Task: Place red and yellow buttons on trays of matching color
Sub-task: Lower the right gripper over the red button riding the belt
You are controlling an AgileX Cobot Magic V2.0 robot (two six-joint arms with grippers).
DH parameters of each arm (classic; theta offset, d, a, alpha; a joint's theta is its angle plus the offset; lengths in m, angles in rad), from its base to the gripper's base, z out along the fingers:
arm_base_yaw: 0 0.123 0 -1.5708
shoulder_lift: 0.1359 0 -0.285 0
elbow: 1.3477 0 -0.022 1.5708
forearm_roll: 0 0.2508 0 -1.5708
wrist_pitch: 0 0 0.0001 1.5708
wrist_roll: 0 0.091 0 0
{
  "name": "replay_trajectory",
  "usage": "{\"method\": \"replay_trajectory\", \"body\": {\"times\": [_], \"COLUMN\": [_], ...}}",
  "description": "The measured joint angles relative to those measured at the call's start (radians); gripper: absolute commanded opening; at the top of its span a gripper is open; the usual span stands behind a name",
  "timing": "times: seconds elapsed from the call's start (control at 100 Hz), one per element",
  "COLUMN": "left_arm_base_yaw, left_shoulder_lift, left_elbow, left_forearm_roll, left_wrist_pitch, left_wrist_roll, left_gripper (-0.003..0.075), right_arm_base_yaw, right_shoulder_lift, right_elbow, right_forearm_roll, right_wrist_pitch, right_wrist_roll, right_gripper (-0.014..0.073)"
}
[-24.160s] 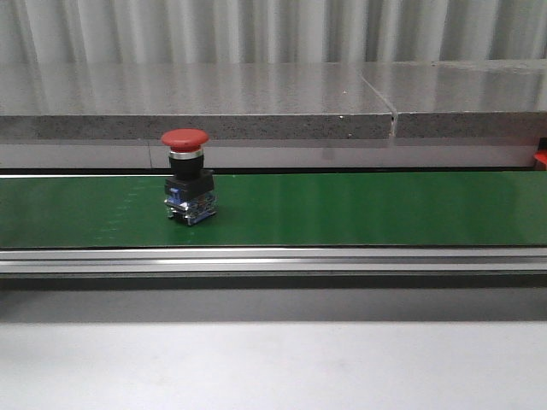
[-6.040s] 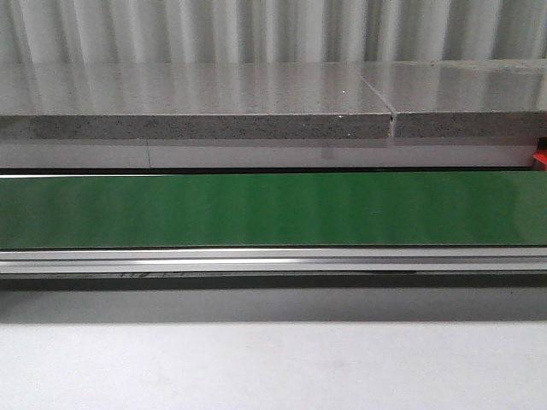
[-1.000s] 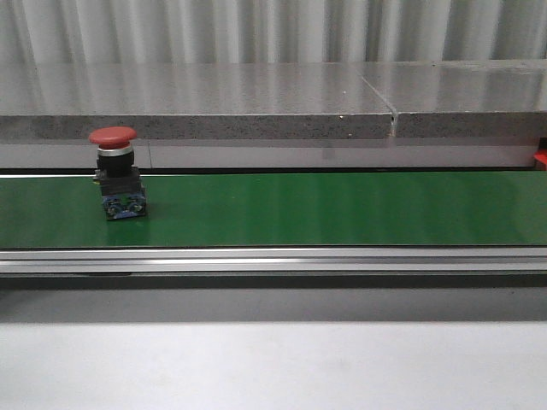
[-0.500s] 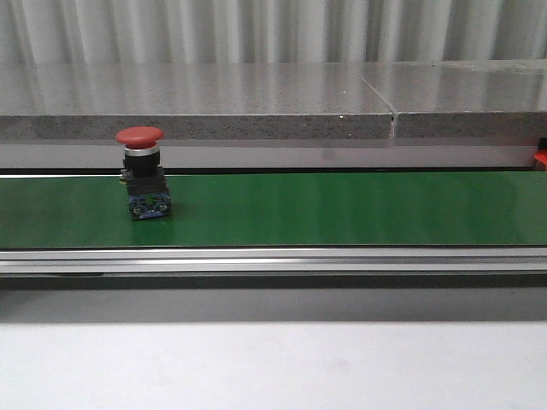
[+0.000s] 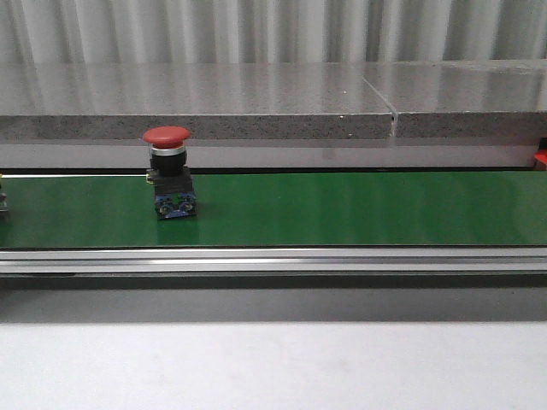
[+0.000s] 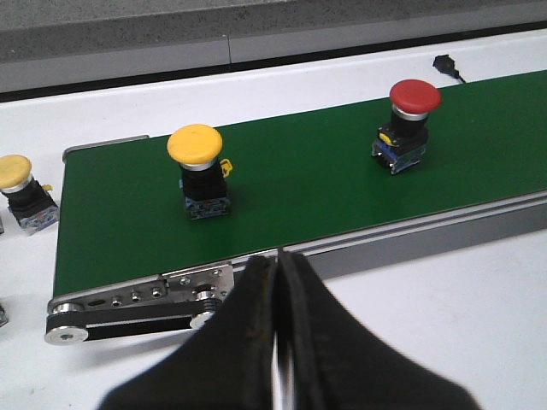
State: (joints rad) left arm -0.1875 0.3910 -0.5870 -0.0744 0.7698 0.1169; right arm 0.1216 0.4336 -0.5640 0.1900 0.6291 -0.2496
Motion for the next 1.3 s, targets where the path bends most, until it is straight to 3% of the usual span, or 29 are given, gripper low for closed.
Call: {"method": "replay_trajectory", "body": {"times": [0.14,0.21,0.47,0.57,0.82,1.3], "left_arm_base_yaw": [0.0,0.0,0.0,0.0,0.0,0.0], "left_shoulder_lift": [0.0,0.0,0.0,0.0,0.0,0.0], "left_elbow": [0.0,0.0,0.0,0.0,0.0,0.0], "left_forearm_roll": [-0.002,-0.002,-0.002,-0.002,-0.002,-0.002], "left_wrist_pitch": [0.006,0.007,0.007,0.007,0.01,0.01], "left_wrist_roll": [0.0,0.0,0.0,0.0,0.0,0.0], "left_gripper": [-0.0021,-0.0021,-0.0021,-0.0021,-0.0021,-0.0021], "right_arm_base_yaw": [0.057,0.084,0.19,0.24,0.333,0.405], "right_shoulder_lift": [0.117,0.186,0.496,0.621,0.908,1.312], "right_elbow": [-0.066,-0.108,-0.323,-0.418,-0.643,-0.988], "right_forearm_roll": [0.0,0.0,0.0,0.013,0.053,0.067], "right_wrist_pitch": [0.017,0.027,0.114,0.155,0.242,0.389], "right_wrist_roll": [0.0,0.0,0.0,0.0,0.0,-0.01], "right_gripper": [-0.0042,0.0014,0.0473,0.0572,0.0587,0.058]}}
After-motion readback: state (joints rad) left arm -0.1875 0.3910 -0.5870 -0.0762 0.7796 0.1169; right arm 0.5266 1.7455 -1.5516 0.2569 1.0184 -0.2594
